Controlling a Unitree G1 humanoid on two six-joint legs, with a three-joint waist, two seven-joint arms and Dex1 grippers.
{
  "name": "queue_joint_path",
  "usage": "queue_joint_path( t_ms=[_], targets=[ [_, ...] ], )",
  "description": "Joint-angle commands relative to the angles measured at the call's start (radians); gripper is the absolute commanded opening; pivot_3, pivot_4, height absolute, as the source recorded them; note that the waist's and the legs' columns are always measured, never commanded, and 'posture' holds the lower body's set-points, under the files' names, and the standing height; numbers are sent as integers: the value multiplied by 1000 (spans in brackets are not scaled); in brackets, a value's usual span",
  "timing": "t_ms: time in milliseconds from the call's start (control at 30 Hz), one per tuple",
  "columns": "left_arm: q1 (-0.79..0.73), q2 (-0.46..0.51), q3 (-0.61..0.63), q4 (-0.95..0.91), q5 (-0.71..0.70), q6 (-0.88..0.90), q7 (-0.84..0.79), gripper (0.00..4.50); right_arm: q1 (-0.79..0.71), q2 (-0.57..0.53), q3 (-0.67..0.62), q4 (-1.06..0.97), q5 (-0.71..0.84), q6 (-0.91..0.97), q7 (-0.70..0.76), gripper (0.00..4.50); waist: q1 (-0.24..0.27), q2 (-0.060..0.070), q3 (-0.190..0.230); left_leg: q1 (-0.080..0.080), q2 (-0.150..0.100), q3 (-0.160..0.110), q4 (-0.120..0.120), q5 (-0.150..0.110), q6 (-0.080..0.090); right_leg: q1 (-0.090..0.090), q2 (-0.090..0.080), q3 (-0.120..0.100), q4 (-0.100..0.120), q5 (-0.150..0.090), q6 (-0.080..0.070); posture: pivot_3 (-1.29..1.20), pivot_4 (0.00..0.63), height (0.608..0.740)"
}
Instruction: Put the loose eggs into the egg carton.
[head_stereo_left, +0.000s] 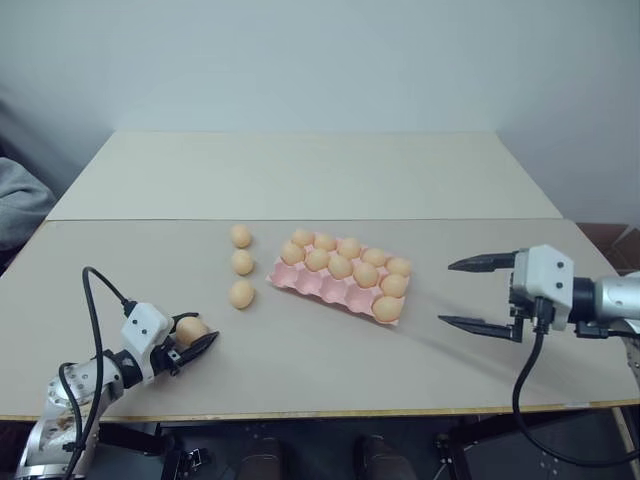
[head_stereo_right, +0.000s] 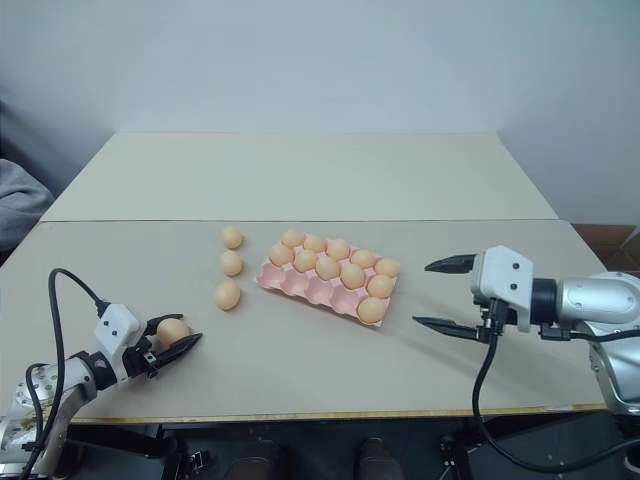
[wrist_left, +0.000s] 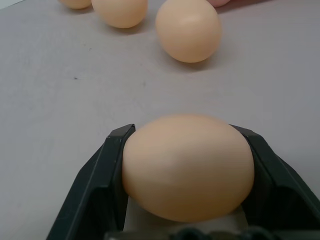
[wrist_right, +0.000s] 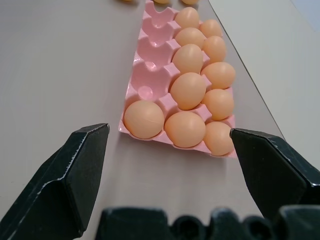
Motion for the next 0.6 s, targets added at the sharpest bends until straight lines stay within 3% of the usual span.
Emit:
queue_joint_path(
  t_ms=[33, 267, 467, 600],
  targets=[
    [24, 19, 39, -80, -62, 12, -28, 2557, 20, -28, -61, -45, 33, 10, 14, 4500, 0, 0, 0, 0, 0, 0, 0, 0, 0, 0, 0, 0, 0, 0, 0, 0, 150, 740],
    [-34, 78, 75, -193, -239, 89, -127, 2557, 45, -36, -74, -69, 39, 15, 15, 4500, 1, 0, 0, 0, 0, 0, 0, 0, 0, 0, 0, 0, 0, 0, 0, 0, 150, 740],
    [-335, 3, -115, -159, -262, 137, -158, 2557, 61, -9, -68, -101, 28, 19, -39, 4500, 13, -1, -1, 0, -2, 0, 2, 0, 0, 3, 0, 1, 0, 2, 2, 0, 150, 740],
    [-512, -90, -263, -5, -185, 85, -216, 2557, 107, -7, -97, -152, 34, 33, -68, 4500, 9, -1, -1, -1, -3, 1, 2, 0, 1, 3, 0, 2, -3, 6, 9, 0, 150, 740]
  ],
)
